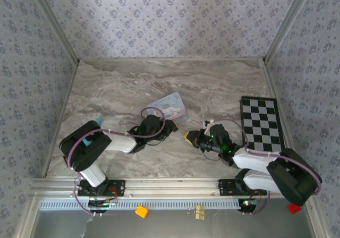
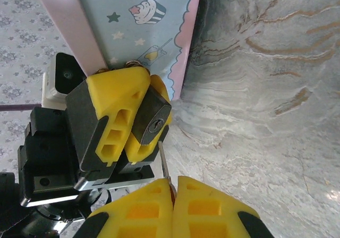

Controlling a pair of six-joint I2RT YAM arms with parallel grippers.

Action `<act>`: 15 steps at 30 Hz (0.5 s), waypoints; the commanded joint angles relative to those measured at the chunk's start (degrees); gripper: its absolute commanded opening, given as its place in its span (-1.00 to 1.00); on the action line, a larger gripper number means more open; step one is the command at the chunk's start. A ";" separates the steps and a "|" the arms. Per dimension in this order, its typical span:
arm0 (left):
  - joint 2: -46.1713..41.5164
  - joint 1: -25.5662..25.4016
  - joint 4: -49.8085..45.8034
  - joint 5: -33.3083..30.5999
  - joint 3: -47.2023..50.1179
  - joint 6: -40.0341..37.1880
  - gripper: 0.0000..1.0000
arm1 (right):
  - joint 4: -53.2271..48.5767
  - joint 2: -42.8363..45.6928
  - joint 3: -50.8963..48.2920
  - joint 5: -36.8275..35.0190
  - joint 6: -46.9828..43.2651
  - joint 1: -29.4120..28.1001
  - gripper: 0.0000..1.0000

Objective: Unlock a padlock with a key

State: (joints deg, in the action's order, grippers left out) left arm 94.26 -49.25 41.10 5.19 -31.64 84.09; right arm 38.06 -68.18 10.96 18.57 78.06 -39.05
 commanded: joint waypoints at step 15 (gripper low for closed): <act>-2.53 0.32 2.50 3.30 3.06 3.62 -1.00 | 15.27 -11.33 1.88 6.93 2.46 0.80 -1.00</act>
State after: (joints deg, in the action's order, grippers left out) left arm 92.99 -49.12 43.38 6.61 -29.36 85.58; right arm 48.31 -78.52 12.69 24.34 79.33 -38.50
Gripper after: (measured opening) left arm 0.141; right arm 0.052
